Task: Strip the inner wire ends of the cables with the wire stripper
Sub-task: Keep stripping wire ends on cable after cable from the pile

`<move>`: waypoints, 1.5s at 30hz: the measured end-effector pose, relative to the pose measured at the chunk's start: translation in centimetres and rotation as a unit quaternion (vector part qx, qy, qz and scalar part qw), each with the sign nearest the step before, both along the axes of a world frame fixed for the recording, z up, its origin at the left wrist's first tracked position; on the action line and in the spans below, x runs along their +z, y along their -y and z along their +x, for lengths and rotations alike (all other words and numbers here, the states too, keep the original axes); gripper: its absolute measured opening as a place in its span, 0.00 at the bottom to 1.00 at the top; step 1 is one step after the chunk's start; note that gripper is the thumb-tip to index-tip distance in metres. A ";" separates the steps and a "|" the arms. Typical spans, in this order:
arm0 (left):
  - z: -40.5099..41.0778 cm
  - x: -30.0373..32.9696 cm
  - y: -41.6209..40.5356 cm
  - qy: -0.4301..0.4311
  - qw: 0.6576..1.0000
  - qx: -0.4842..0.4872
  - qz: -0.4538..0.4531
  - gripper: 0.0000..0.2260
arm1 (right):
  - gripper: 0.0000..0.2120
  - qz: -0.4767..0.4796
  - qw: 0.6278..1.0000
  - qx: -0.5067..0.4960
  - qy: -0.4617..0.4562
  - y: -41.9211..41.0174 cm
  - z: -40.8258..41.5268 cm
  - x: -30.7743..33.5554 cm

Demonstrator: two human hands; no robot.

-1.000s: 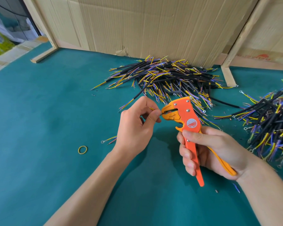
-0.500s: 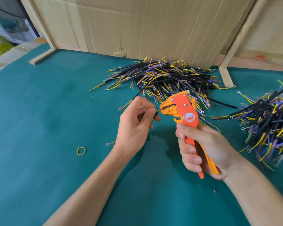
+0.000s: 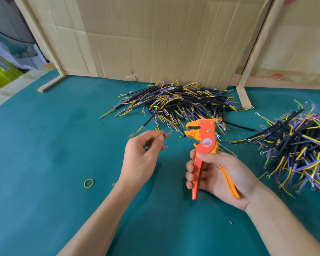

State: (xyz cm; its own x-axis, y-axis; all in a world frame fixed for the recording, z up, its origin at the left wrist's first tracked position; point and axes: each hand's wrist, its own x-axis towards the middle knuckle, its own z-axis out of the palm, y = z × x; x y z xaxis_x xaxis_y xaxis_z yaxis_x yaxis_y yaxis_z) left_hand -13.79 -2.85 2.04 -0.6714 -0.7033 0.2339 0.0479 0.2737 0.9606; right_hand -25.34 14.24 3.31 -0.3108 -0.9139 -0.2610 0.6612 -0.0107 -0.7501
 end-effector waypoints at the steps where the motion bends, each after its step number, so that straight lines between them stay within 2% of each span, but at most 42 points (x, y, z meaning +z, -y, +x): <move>1: 0.1 0.2 0.0 -0.001 1.000 0.001 0.015 0.10 | 0.15 0.001 1.000 0.005 -0.001 0.0 0.0 0.0; 6: 0.3 2.5 -0.9 -0.003 0.994 -0.023 0.109 0.07 | 0.19 0.006 1.000 0.016 -0.004 -0.2 0.2 0.2; 10: -1.2 7.7 -2.5 -0.033 0.985 -0.055 0.162 0.09 | 0.20 0.009 1.000 0.006 0.001 -0.2 0.4 0.5; 15: -9.2 14.0 -7.4 -0.040 0.977 -0.144 0.153 0.05 | 0.17 0.006 1.000 -0.002 0.003 -0.5 0.4 0.4; 17: -14.1 15.4 -9.7 -0.021 0.985 -0.145 0.093 0.04 | 0.13 0.002 1.000 -0.005 0.005 -0.6 0.4 0.3; 19: -17.8 16.0 -11.2 0.046 0.984 -0.172 -0.001 0.10 | 0.18 -0.001 1.000 -0.008 0.008 -0.8 0.3 0.0; 21: -19.4 15.2 -10.9 0.156 0.957 -0.191 -0.153 0.11 | 0.25 -0.003 1.000 -0.013 0.017 -0.8 0.2 -0.2; 23: -18.7 13.3 -8.9 0.240 0.918 -0.139 -0.284 0.12 | 0.25 -0.004 0.999 -0.018 0.032 -0.8 0.0 -0.2; 24: -17.8 12.2 -7.3 0.267 0.905 -0.103 -0.313 0.12 | 0.25 -0.003 0.999 -0.017 0.039 -0.7 0.0 -0.1; 27: -13.8 8.3 -1.0 0.347 0.873 0.045 -0.339 0.10 | 0.29 0.007 0.998 -0.029 0.056 -0.5 0.0 0.1; 28: -12.3 7.0 1.3 0.380 0.859 0.091 -0.330 0.12 | 0.30 0.012 0.998 -0.035 0.060 -0.4 0.0 0.1; 31: -8.0 3.6 6.0 0.450 0.829 0.144 -0.298 0.17 | 0.23 0.017 0.998 -0.031 0.051 -0.3 0.1 0.2; 32: -7.2 2.9 6.9 0.452 0.830 0.131 -0.300 0.16 | 0.23 0.015 0.998 -0.027 0.052 -0.3 0.0 0.2; 34: -6.3 2.3 7.8 0.398 0.865 0.100 -0.287 0.08 | 0.28 0.009 0.998 -0.026 0.059 -0.3 -0.1 0.1; 37: -5.4 2.7 7.2 0.326 0.907 0.087 -0.250 0.18 | 0.31 -0.002 0.997 -0.027 0.069 -0.4 -0.3 -0.1; 40: -4.5 2.7 4.4 0.275 0.939 0.066 -0.197 0.16 | 0.32 -0.012 0.996 -0.037 0.077 -0.5 -0.4 -0.3; 43: -3.0 1.8 0.1 0.200 0.977 -0.004 -0.070 0.13 | 0.27 -0.036 0.997 -0.052 0.052 -0.7 -0.8 -0.3; 45: -2.2 1.2 -2.3 0.165 0.984 -0.061 0.006 0.14 | 0.23 -0.063 0.995 -0.070 0.031 -1.1 -1.4 -0.1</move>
State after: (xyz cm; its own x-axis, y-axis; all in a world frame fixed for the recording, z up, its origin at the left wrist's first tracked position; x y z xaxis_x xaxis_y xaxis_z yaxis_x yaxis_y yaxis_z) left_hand -16.00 -0.51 3.21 -0.7889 -0.6143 -0.0187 -0.2351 0.2735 0.9327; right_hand -26.79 15.29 3.23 -0.4248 -0.8892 -0.1699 0.6919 -0.1979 -0.6943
